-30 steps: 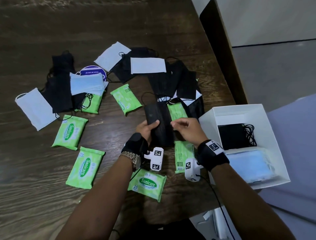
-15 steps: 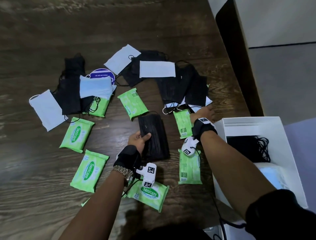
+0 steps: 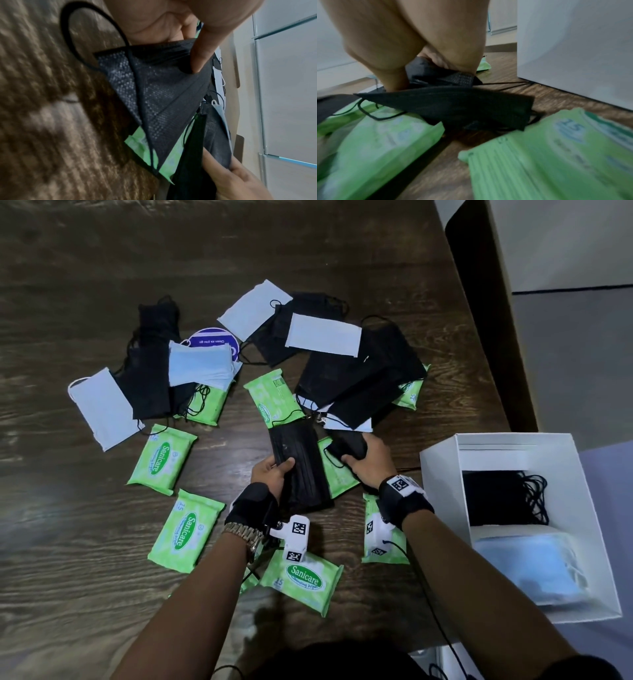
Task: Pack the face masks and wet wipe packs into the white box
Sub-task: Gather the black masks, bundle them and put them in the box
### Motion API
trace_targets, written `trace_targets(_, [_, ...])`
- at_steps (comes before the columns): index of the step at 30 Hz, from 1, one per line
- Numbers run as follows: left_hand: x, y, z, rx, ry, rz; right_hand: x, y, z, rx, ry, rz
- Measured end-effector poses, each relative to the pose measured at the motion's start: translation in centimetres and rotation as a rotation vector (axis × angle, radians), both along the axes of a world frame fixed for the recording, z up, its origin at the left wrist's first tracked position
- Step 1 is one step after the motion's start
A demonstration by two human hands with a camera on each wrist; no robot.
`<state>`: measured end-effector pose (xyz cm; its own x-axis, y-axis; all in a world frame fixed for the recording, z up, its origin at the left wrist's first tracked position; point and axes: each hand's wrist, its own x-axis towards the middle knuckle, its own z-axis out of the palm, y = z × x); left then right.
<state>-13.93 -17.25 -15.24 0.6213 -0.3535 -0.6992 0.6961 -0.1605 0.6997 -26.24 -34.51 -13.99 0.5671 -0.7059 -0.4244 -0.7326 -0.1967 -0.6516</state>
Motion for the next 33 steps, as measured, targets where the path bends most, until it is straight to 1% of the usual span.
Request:
trace_targets(2, [0.0,0.7,-0.1,0.025,0.009,-0.007,-0.8,0.5,0.2,0.001,-0.024,0.068])
trace_targets(4, [-0.2,1.4,-0.3,0.044,0.019,-0.010,-2.0,0.4,0.5,-0.063,-0.014,0.084])
trace_targets(5, [-0.4,1.7,-0.4,0.057,0.016,-0.007,-2.8,0.0,0.6,-0.127,0.032,0.066])
trace_targets(7, [-0.6,1.9,-0.4,0.073,0.005,-0.005,-4.5,-0.9,0.6,-0.257,0.199,0.026])
trace_targets(10, [-1.4,1.5,-0.4,0.054,0.007,-0.028,-6.4,-1.5,1.1,-0.380,0.369,0.074])
trace_targets(12, [-2.1,1.1,-0.4,0.053,-0.005,-0.050,-7.1,-1.4,1.2,-0.391,0.488,0.171])
trace_targets(14, [-2.8,0.6,-0.3,0.046,-0.007,-0.073,-7.4,-1.1,1.1,-0.356,0.550,0.210])
trace_targets(15, [-3.1,0.4,-0.2,0.047,-0.006,-0.086,-7.5,-1.0,1.0,-0.330,0.545,0.200])
trace_targets(17, [-3.5,-0.1,-0.2,0.048,-0.009,-0.102,-7.5,-0.9,0.8,-0.257,0.459,0.156])
trace_targets(19, [-3.7,-0.2,-0.1,0.041,-0.009,-0.102,-7.5,-1.0,0.8,-0.118,0.299,0.108])
trace_targets(22, [-3.9,-0.1,0.0,0.048,-0.021,-0.097,-6.8,-0.4,1.7,0.096,0.003,0.066])
trace_targets(24, [-3.9,0.1,0.2,0.052,-0.026,-0.089,-6.0,0.5,2.6,0.209,-0.134,0.058])
trace_targets(25, [-3.9,0.2,0.2,0.060,-0.028,-0.084,-5.7,0.9,2.8,0.233,-0.169,0.053])
trace_targets(28, [-3.8,0.5,0.2,0.083,-0.030,-0.073,-5.1,1.5,2.8,0.234,-0.171,0.004])
trace_targets(31, [-3.8,0.8,0.2,0.114,-0.028,-0.076,-5.3,1.9,2.3,0.284,-0.059,-0.040])
trace_targets(33, [-3.9,1.1,-0.1,0.152,-0.010,-0.070,-5.6,2.1,1.6,0.225,0.004,-0.061])
